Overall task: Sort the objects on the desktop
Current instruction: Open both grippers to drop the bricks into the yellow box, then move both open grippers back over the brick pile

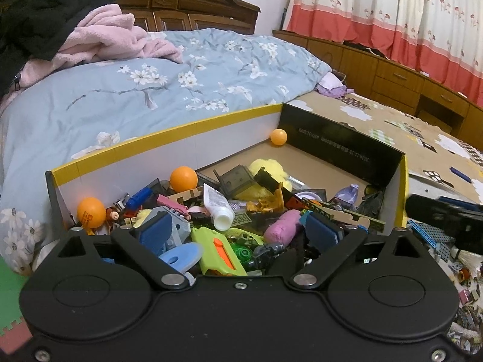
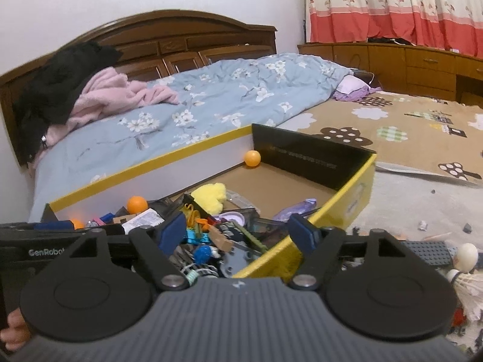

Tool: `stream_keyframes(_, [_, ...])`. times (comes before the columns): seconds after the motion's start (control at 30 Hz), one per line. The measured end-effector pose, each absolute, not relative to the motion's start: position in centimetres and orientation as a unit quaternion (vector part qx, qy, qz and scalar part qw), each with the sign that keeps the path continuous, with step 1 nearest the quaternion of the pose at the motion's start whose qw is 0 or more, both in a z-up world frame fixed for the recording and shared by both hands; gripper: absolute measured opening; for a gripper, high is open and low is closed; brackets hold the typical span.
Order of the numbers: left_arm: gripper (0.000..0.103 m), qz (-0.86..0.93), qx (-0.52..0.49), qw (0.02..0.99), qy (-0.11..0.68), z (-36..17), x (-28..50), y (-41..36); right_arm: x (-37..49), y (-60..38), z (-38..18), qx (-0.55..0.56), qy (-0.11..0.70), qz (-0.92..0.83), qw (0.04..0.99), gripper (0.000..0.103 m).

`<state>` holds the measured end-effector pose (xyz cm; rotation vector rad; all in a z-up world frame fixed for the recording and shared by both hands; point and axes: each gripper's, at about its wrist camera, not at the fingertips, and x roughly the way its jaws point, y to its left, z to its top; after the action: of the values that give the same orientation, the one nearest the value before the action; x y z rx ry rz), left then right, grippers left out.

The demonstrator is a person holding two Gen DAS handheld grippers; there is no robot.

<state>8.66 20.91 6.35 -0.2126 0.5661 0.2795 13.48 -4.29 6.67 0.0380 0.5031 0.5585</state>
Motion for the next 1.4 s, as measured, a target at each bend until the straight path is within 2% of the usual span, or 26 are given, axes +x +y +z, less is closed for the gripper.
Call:
stream_keyframes(0.4, [0.099,0.122,-0.112,0.945,0.281,5.9,6.9,20.6,8.9,-13.9,7.3,-0.016,0.241,0.252,0.937,0.093])
stream_keyframes(0.87, [0.101,0.113,-0.081,0.95,0.279,5.9,3.5,19.4,5.2,-14.7,3.9,0.0,0.249,0.256,0.934,0.093])
stream_keyframes(1.13, [0.102,0.109,-0.074,0.951,0.279,5.8,2.5,18.9,2.6,-16.7,3.3,-0.037,0.244,0.242,0.938,0.093])
stream_keyframes(1.4, [0.102,0.099,-0.076,0.951,0.283,5.4,1.7,18.1,0.0,-21.2,2.8,-0.008,0.246,0.198,0.949,0.095])
